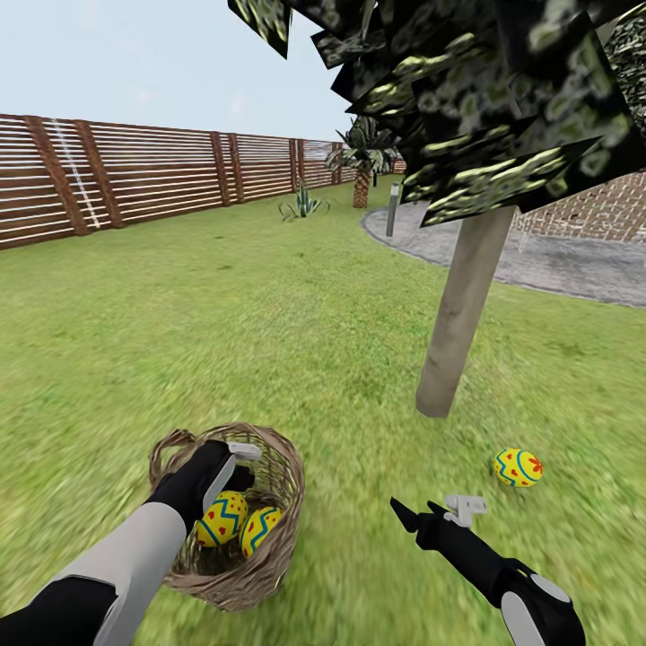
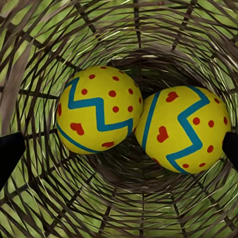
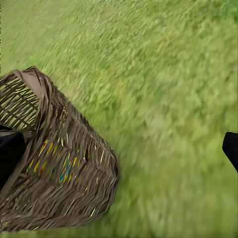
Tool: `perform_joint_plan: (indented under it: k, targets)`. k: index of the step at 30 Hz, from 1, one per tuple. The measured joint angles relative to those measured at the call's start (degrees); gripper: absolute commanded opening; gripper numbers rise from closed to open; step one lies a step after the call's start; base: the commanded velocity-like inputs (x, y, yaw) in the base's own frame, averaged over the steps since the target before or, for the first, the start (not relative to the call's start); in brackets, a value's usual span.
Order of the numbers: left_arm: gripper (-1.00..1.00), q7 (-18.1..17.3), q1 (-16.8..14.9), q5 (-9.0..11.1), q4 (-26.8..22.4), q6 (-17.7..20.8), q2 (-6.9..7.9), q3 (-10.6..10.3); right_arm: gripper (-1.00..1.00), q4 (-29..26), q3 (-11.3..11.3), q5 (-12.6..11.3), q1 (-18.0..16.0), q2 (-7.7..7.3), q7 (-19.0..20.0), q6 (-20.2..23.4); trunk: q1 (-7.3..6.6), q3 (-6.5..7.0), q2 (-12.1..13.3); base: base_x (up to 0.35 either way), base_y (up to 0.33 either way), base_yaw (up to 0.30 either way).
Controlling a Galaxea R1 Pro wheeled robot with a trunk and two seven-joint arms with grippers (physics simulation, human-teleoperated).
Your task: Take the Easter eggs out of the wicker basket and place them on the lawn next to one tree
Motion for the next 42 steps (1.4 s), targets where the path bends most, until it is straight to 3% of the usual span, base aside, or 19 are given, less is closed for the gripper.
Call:
perform_joint_plan:
  k: [42]
  targets:
    - [1.0,0.41,0.0,0.0,-0.08,0.0,0.0,0.03,1.0,0.0,-0.06,-0.06,0.0,-0.11,0.03,-0.05,0.0,0.0,0.0,0.022,0.04,0.0]
